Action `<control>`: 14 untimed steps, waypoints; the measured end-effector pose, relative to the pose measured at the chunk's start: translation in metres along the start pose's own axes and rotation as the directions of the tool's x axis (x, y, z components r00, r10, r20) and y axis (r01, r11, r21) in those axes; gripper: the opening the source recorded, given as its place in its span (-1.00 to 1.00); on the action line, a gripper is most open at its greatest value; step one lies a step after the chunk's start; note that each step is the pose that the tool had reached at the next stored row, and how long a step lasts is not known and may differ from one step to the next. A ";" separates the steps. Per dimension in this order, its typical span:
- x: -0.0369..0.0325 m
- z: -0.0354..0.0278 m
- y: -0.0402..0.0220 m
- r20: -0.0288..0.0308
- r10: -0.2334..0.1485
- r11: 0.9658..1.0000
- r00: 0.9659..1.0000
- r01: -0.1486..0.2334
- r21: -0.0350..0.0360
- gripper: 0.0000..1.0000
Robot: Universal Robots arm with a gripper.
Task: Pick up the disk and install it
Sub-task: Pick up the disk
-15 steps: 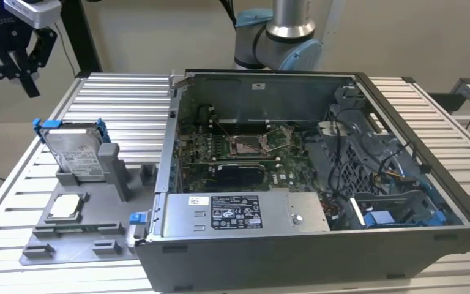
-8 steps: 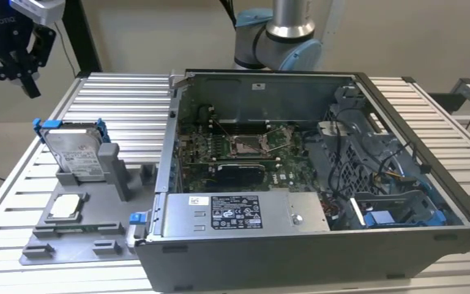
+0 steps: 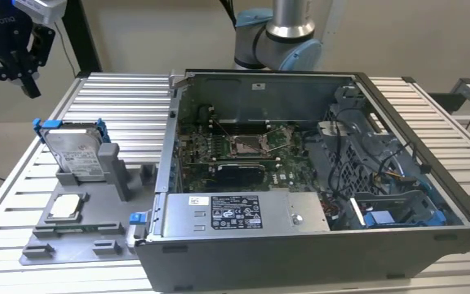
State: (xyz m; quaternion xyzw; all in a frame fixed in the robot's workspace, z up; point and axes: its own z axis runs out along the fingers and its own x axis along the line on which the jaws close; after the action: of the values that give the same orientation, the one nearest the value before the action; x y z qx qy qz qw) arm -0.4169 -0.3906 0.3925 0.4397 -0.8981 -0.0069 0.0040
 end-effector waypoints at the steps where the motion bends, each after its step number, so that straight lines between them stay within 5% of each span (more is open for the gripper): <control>1: 0.0000 0.0000 0.0000 0.000 -0.001 1.000 1.000 0.001 0.000 -1.00; 5: 0.0000 0.0000 0.0000 -0.001 -0.049 0.999 0.999 0.049 0.000 -1.00; 8: 0.0000 0.0000 0.0000 -0.002 -0.104 0.995 0.995 0.104 0.000 -1.00; 14: 0.0000 0.0000 0.0000 -0.004 -0.212 0.977 0.977 0.212 0.000 -1.00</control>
State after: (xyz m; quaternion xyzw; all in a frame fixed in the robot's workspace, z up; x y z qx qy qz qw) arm -0.4169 -0.3906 0.3925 0.5328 -0.8462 -0.0063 0.0048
